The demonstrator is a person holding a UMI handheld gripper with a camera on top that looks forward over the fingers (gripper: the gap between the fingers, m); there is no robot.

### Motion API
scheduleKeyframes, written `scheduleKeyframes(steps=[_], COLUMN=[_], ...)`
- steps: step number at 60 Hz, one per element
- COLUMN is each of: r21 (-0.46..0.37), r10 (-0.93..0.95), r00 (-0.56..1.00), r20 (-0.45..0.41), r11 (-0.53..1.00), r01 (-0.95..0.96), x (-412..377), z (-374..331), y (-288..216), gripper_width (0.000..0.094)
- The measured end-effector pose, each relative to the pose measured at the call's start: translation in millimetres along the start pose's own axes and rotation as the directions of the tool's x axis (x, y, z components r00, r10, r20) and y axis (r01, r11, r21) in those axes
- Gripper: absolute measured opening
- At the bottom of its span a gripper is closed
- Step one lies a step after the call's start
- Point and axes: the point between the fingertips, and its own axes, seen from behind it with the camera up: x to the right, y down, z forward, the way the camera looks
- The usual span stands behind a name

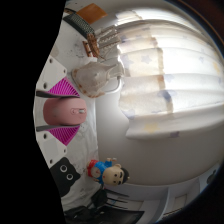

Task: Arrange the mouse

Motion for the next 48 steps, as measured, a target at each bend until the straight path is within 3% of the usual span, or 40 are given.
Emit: scheduleKeyframes(steps=[7,12,16,26,35,42,43,45,46,48], r21=[0.040,0.022,0.001,-0.144,-0.172,-0.191,-0.199,-0.203,-0.197,-0.186], r10=[0.018,-0.006,-0.002,-0.084,-0.038,-0.015,-0.008,0.005,0.013,0.024], r00=[0.995,0.987,0.990,0.983,0.988,0.986,0.987,0.986,0.984,0.980], r20=[-0.098,-0.159,-0.144,-0.160,-0.152,-0.164,-0.160,-0.168,-0.176,-0.198], r11=[0.999,1.000,1.000,0.988,0.985,0.981,0.980,0.978,0.979,0.981], r01=[-0.014,0.009,0.002,0.061,0.011,-0.016,-0.024,-0.040,-0.048,-0.062], x=[101.1,176.2,222.9,305.6,320.3,324.8,324.0,324.6,325.1,325.8], z=[-10.2,-5.0,4.1,24.7,28.3,23.7,22.2,16.1,11.9,0.7], y=[-33.7,-25.0,-1.4,100.9,149.7,150.7,150.4,144.3,138.8,127.0], gripper_width=[0.0387,0.0386,0.0384,0.0384,0.0403,0.0534,0.0600,0.0820,0.0867,0.0830])
